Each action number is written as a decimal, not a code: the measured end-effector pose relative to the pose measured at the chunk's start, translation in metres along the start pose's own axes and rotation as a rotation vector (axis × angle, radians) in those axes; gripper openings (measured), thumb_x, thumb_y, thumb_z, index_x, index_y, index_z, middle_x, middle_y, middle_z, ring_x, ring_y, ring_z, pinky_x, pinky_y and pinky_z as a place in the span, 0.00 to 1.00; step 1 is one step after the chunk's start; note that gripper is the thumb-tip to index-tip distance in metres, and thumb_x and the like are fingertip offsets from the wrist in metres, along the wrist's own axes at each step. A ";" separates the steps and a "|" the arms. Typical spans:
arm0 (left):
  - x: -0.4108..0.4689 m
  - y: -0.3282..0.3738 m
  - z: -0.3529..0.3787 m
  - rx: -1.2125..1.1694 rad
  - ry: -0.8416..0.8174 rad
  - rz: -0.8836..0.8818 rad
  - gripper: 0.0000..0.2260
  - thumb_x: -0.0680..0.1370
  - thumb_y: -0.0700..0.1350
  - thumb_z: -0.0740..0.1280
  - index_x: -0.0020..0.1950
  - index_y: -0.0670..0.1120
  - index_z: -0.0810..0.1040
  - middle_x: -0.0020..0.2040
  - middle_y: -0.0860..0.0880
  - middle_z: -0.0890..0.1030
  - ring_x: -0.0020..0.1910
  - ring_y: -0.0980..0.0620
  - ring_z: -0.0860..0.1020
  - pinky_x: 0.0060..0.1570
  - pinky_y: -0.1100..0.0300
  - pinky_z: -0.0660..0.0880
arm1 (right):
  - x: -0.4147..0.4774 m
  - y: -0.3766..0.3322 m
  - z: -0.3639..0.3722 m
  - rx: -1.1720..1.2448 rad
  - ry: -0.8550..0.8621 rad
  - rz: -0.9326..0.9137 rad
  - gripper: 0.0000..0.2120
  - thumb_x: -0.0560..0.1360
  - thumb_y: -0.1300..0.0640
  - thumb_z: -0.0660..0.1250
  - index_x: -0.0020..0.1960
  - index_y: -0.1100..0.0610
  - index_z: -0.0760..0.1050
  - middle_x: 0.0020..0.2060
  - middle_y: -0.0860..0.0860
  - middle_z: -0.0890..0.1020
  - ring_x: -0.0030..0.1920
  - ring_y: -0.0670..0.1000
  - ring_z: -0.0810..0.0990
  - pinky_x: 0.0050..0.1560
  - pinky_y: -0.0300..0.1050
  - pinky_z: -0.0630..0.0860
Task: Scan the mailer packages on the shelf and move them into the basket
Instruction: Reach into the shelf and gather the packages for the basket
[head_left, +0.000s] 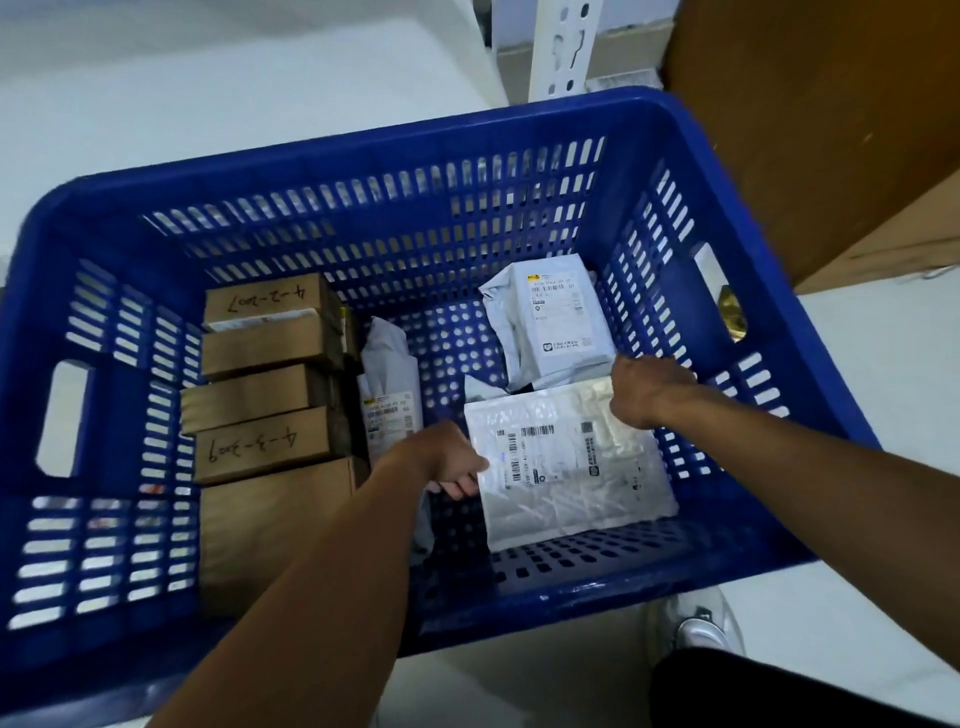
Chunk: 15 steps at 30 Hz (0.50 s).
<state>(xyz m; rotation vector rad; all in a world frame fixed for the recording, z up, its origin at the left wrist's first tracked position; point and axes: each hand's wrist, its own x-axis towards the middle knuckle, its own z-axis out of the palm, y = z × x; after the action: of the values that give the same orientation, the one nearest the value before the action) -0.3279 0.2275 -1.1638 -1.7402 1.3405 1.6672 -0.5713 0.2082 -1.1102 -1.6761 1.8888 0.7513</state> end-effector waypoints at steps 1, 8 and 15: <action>0.004 0.002 0.002 0.014 -0.004 0.010 0.11 0.82 0.48 0.63 0.53 0.41 0.79 0.36 0.52 0.84 0.38 0.54 0.83 0.41 0.60 0.75 | 0.003 0.000 0.001 -0.036 -0.012 -0.006 0.20 0.80 0.59 0.58 0.71 0.61 0.66 0.66 0.58 0.75 0.62 0.58 0.77 0.50 0.46 0.73; 0.027 0.003 0.013 0.108 0.073 0.015 0.12 0.80 0.43 0.62 0.44 0.39 0.81 0.39 0.44 0.86 0.35 0.48 0.85 0.38 0.56 0.81 | 0.021 -0.002 0.008 -0.154 -0.026 -0.020 0.16 0.79 0.62 0.59 0.66 0.61 0.73 0.64 0.57 0.77 0.61 0.57 0.78 0.53 0.47 0.74; 0.031 -0.009 0.015 0.266 0.044 -0.066 0.17 0.82 0.44 0.60 0.37 0.38 0.80 0.29 0.44 0.83 0.31 0.46 0.85 0.34 0.57 0.81 | 0.026 -0.015 0.015 -0.355 0.028 -0.010 0.18 0.78 0.60 0.65 0.67 0.61 0.73 0.66 0.56 0.76 0.63 0.57 0.78 0.56 0.50 0.78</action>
<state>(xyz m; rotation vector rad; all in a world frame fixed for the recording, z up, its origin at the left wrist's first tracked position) -0.3336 0.2326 -1.1986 -1.6535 1.4346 1.3536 -0.5597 0.1984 -1.1404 -1.9119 1.8441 1.1169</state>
